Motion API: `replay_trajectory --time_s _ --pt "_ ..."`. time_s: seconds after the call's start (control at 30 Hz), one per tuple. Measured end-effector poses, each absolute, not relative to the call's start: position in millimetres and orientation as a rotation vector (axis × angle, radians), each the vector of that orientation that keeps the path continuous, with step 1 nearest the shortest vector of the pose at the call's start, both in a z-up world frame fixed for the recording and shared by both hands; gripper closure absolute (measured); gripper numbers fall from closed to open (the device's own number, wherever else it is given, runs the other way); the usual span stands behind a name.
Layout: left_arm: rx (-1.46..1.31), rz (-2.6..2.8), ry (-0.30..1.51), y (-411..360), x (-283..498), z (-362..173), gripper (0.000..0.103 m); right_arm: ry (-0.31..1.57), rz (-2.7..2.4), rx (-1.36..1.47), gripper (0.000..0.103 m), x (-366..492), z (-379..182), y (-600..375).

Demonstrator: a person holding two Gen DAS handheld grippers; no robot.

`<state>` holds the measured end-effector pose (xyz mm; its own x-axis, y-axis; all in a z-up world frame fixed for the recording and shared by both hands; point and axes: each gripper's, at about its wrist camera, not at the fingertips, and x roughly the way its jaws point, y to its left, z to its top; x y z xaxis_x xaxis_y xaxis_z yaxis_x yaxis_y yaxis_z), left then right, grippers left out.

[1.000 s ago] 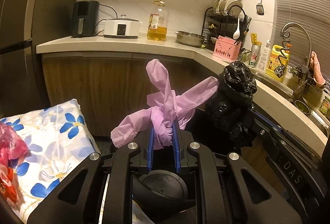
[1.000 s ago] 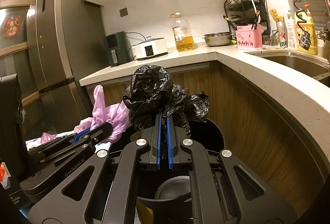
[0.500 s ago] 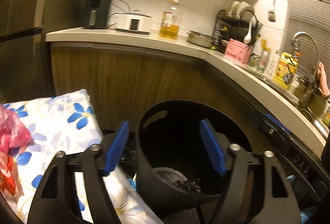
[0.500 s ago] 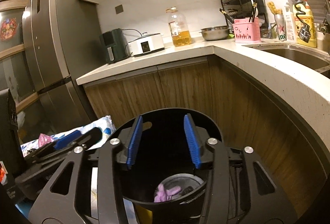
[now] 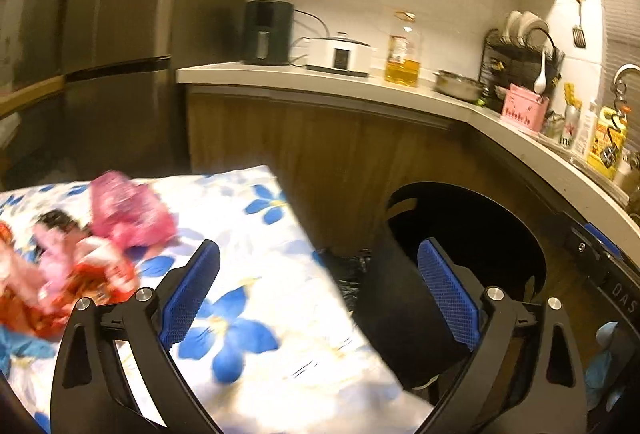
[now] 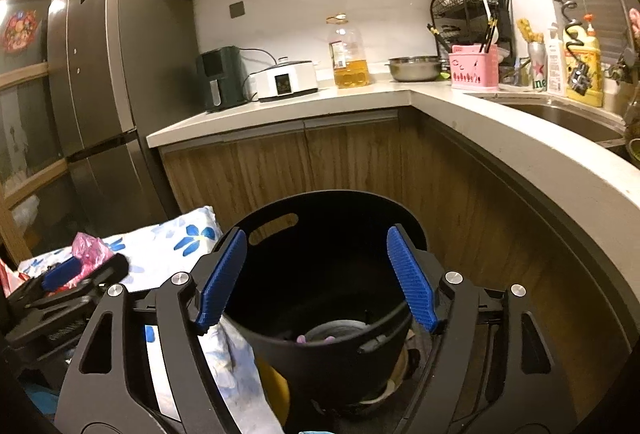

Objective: Collect trash
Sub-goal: 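Open both grippers to drop the bag and glove into the bin, then grasp the red-and-white snack bag with the right gripper while the left grasps the white-red bag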

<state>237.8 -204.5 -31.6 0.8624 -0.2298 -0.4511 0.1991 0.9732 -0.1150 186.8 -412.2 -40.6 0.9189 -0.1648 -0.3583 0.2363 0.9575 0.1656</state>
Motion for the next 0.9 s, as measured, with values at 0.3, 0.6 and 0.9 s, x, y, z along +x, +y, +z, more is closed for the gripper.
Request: replay_trajectory --time_s 0.3,0.6,0.9 --pt "-0.062 -0.015 0.435 -128.3 187.0 -35.2 0.007 0.313 -0.142 0.196 0.029 157.7 -40.0 -358.4" --pt "-0.116 0.156 0.437 -39.8 149.3 -43.9 0.007 0.362 0.025 0.175 0.029 158.1 -58.4 -267.3" --pt "-0.182 0.243 0.426 18.6 135.6 -44.4 0.007 0.395 0.144 0.143 0.029 173.5 -68.8 -189.7"
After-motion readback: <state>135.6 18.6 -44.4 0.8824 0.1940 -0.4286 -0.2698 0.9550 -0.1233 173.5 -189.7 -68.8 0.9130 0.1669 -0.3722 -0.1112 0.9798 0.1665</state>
